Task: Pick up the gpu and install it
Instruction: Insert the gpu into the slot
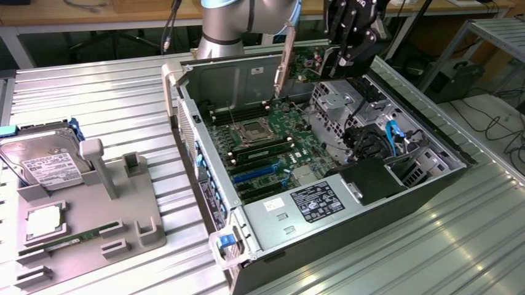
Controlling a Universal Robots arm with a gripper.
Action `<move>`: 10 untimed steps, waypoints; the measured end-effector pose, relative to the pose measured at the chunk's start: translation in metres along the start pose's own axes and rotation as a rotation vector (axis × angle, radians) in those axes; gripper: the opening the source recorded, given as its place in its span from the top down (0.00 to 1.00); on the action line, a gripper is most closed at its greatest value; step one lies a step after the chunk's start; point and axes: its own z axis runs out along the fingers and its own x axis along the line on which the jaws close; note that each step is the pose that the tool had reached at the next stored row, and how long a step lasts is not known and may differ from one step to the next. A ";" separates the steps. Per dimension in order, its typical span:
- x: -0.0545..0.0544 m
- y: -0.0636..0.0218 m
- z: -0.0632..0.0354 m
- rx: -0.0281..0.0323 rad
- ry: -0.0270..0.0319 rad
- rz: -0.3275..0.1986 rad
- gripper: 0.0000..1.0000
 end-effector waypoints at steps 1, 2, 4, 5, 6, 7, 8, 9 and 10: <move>0.000 0.0011 0.0000 -0.0001 -0.0001 -0.006 0.72; 0.000 0.0022 0.0000 -0.0002 -0.0003 -0.011 0.72; 0.000 0.0035 0.0001 -0.0004 -0.0004 -0.024 0.72; 0.000 0.0047 0.0001 -0.0011 -0.0005 -0.028 0.72; 0.000 0.0054 0.0002 -0.0020 -0.0007 -0.029 0.72; 0.000 0.0061 0.0003 -0.0036 -0.0009 -0.030 0.72; 0.000 0.0067 0.0004 -0.0061 -0.0010 -0.031 0.72; 0.000 0.0070 0.0007 -0.0083 -0.0012 -0.033 0.72; 0.001 0.0073 0.0009 -0.0117 -0.0015 -0.037 0.72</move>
